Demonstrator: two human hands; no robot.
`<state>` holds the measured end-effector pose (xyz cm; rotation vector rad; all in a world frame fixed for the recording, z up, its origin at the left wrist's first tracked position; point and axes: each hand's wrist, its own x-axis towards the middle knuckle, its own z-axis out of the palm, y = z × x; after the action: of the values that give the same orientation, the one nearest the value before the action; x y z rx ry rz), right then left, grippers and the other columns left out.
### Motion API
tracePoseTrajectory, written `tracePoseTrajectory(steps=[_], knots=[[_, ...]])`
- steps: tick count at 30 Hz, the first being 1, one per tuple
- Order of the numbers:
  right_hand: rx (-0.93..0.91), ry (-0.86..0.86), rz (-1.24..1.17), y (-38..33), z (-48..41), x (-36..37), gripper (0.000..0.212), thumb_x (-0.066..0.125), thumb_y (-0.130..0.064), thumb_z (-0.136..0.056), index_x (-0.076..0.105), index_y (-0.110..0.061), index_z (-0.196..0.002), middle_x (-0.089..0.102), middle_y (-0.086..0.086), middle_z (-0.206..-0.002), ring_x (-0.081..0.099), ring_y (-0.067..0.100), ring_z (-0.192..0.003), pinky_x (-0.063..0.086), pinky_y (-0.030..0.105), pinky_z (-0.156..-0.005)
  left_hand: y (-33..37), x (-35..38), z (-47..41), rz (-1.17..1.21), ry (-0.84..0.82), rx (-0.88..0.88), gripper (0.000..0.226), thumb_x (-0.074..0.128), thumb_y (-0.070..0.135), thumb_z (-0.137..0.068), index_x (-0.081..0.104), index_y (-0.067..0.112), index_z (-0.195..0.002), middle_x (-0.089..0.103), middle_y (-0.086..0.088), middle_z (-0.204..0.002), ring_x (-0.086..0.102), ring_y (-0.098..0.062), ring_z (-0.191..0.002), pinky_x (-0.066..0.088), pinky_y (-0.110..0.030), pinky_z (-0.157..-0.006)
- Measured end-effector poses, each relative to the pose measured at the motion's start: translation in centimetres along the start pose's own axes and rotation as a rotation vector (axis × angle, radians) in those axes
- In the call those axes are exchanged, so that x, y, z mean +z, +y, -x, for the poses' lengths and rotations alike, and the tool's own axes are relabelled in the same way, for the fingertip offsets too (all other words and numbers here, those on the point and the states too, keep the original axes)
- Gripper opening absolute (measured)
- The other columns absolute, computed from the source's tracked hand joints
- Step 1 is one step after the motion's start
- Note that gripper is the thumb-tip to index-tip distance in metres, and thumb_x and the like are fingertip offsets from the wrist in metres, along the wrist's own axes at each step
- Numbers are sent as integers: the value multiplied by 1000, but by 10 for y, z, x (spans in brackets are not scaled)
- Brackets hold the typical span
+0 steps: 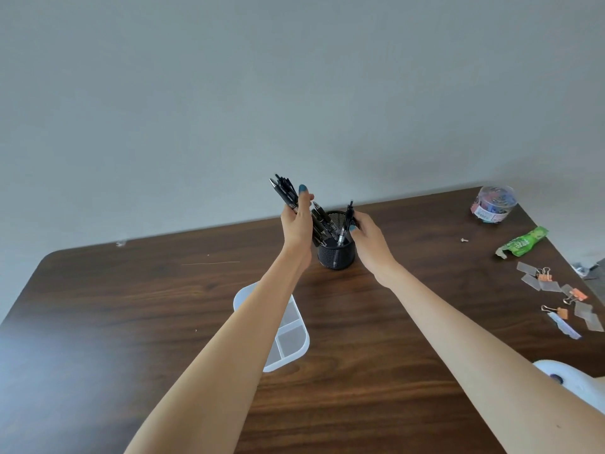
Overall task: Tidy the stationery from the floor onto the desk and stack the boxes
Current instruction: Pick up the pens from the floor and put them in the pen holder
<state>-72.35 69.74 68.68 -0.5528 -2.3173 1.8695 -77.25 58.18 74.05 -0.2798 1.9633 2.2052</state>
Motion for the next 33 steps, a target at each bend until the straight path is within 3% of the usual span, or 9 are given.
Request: tracePoseTrajectory(steps=[4,8,13,17,19,23,28,31,33], knots=[[2,-22,7,3,5,3,41,34,-9,-101,42,-15,-141,49,1,-142,42,16,-132,33,28,-106,-15,3,0,12,7,-57,33,53,44,-95,54,15,-110,55,8,-90,55,-6,-81,45,-23,-73],[0,-1,5,6,4,2,42,33,-7,-100,41,-13,-141,49,3,-141,42,18,-132,32,27,-105,-7,3,-5,85,-30,-36,37,49,45,-96,60,17,-118,55,10,-99,52,-1,-93,39,-30,-92],[3,-19,19,5,3,2,40,33,-8,-101,43,-14,-139,50,2,-139,43,16,-130,30,23,-99,14,0,-11,126,-140,122,39,39,35,-103,65,6,-101,66,-4,-115,58,-13,-115,42,-27,-100],[10,-4,-13,2,7,7,36,33,-11,-102,45,-12,-136,55,1,-131,47,15,-123,33,23,-94,-4,-1,-4,-22,-159,196,40,38,41,-102,66,13,-99,64,5,-126,55,5,-107,36,-22,-97],[13,-19,-20,1,9,9,31,34,-13,-102,48,-11,-130,57,-1,-121,51,16,-117,34,24,-90,-10,0,-2,-170,-97,246,40,35,50,-100,68,30,-107,55,12,-135,46,3,-119,29,-28,-107],[20,-36,-27,-2,12,12,33,34,-12,-103,46,-12,-134,55,-1,-123,48,13,-116,35,25,-92,-25,-3,-2,-441,-10,249,36,31,51,-100,52,51,-130,41,12,-143,14,-12,-141,2,-43,-113],[43,-119,-90,3,16,8,35,37,-10,-99,49,-16,-132,56,-5,-127,48,13,-122,36,29,-103,-48,-28,0,-630,-123,265,63,45,48,-94,13,50,-148,17,13,-157,8,-13,-145,6,-42,-113],[96,-158,-208,6,20,5,48,45,1,-85,53,-15,-129,61,0,-126,52,16,-122,38,36,-108,-46,-38,7,-437,-284,224,99,68,43,-81,-5,48,-148,14,5,-158,15,-11,-145,15,-41,-119],[79,-194,-178,6,24,3,58,48,8,-78,50,-15,-131,60,-5,-124,51,12,-121,40,29,-101,-42,-47,9,-356,-362,147,113,80,27,-76,-5,41,-149,18,0,-156,25,-12,-143,27,-40,-117]])
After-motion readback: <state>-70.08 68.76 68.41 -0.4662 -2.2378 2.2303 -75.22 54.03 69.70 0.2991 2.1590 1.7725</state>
